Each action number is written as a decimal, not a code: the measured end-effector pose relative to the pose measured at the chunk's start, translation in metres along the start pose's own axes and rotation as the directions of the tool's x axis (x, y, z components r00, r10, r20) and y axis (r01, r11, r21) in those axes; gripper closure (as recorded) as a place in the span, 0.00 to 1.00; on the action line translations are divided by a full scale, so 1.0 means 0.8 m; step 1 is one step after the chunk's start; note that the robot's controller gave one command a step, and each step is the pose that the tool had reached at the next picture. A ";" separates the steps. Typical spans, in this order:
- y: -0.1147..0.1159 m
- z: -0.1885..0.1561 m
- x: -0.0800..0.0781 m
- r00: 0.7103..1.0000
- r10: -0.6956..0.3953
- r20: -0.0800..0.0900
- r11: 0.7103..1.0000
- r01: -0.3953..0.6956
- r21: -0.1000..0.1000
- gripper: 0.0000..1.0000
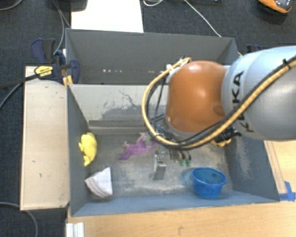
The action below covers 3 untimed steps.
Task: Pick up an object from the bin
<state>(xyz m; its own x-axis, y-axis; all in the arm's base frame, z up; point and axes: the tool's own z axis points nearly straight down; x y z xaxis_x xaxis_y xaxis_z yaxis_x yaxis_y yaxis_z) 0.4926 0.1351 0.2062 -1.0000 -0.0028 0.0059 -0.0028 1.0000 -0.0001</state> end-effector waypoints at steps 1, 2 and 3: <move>-0.001 -0.005 -0.002 1.000 0.004 0.008 1.000 -0.004 -0.001 0.00; 0.014 0.129 -0.101 0.996 -0.094 0.002 0.996 0.094 -0.001 1.00; 0.015 0.128 -0.102 0.996 -0.093 0.004 0.996 0.093 -0.002 1.00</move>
Offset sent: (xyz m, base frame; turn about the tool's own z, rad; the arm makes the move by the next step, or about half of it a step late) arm 0.0803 0.0117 -0.1032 -0.0961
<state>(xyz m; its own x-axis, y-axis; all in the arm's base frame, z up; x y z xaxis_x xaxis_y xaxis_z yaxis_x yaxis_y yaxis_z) 0.5737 0.1471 0.1036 -0.9954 -0.0960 0.0015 -0.0960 0.9954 0.0021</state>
